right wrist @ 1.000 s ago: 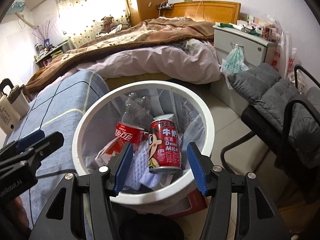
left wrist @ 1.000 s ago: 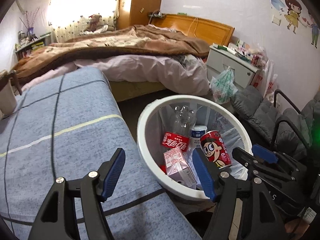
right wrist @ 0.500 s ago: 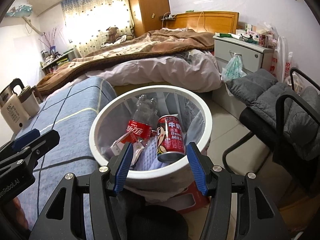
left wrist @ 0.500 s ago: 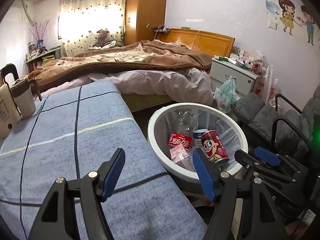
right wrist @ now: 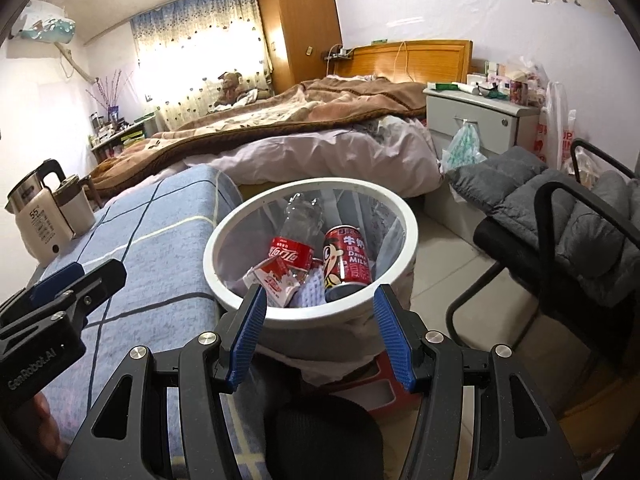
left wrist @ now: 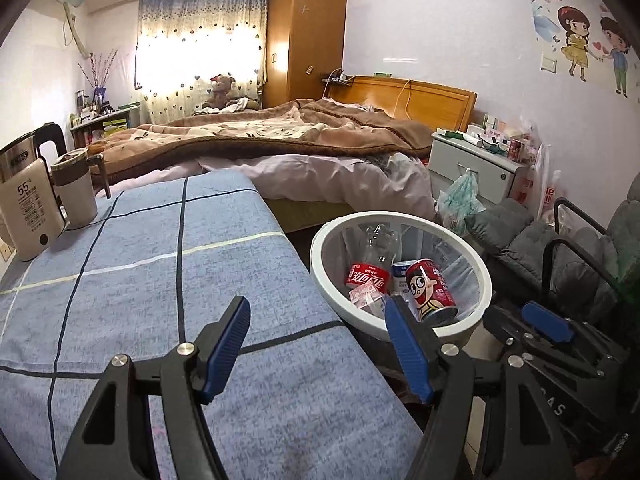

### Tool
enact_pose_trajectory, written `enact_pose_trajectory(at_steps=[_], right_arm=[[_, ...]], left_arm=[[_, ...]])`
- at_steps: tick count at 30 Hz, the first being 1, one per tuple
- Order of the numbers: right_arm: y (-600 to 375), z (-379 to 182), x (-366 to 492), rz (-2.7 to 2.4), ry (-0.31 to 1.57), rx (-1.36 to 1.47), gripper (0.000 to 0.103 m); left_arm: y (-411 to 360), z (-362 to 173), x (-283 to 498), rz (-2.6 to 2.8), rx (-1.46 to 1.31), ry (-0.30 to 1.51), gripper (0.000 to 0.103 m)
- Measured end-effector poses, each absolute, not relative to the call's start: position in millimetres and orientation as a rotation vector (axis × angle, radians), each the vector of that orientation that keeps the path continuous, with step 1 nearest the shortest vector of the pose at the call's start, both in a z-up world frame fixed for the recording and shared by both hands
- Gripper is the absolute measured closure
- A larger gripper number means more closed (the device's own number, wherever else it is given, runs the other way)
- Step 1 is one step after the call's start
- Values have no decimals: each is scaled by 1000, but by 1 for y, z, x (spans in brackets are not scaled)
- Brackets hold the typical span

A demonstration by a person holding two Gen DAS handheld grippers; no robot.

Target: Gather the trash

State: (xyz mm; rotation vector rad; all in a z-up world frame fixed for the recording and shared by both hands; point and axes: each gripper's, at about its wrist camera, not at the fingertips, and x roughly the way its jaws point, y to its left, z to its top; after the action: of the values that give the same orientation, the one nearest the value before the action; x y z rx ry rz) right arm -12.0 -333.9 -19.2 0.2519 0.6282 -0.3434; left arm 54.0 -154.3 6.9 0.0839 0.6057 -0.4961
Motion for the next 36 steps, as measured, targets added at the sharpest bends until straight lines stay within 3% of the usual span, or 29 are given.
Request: enact_pose_trajectory(at_steps=[36], right_arm=[[-315, -14, -32, -337, 590, 234, 47]], left_arm=[[-143, -1, 35, -443, 101, 632, 31]])
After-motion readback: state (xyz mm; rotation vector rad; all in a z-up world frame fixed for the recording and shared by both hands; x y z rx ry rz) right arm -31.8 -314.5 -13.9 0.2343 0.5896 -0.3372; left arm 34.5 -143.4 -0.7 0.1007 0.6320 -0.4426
